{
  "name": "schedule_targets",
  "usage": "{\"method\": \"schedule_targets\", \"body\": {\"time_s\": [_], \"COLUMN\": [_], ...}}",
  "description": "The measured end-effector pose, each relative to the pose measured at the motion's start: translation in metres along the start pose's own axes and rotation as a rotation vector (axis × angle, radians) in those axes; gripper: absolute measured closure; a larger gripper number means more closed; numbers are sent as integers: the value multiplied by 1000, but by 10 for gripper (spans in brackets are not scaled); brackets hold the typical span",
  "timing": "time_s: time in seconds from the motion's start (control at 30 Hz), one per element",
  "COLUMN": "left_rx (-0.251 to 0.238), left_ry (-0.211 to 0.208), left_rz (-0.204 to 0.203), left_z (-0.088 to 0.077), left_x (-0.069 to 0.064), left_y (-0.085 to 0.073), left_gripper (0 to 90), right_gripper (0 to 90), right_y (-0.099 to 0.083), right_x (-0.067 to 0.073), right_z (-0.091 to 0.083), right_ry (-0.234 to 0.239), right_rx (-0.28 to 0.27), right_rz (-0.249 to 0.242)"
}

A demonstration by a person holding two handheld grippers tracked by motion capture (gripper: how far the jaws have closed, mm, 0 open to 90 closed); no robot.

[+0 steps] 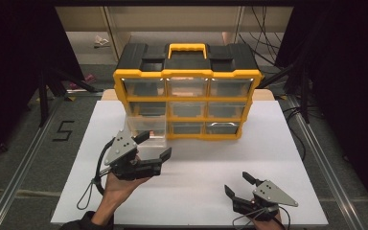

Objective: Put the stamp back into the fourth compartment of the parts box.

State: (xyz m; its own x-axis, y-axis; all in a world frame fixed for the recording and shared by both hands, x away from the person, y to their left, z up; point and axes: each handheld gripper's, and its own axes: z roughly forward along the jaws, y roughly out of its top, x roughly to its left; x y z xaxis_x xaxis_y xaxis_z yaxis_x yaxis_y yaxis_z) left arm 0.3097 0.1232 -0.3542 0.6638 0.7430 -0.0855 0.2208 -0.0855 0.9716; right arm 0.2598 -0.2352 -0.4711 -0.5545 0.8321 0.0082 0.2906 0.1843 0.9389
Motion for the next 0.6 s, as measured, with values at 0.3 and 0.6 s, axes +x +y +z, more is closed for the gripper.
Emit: {"method": "schedule_targets", "body": {"time_s": [0.3, 0.6], "left_rx": [9, 9], "left_ry": [-7, -2], "left_rz": [28, 25], "left_z": [1, -3], "left_x": [-11, -12], "left_y": [-11, -21], "left_gripper": [158, 159], "right_gripper": [248, 248], "right_y": [0, 1], "right_x": [0, 3], "right_z": [0, 0], "right_ry": [0, 2], "right_rx": [0, 0], "right_rz": [-2, -8]}}
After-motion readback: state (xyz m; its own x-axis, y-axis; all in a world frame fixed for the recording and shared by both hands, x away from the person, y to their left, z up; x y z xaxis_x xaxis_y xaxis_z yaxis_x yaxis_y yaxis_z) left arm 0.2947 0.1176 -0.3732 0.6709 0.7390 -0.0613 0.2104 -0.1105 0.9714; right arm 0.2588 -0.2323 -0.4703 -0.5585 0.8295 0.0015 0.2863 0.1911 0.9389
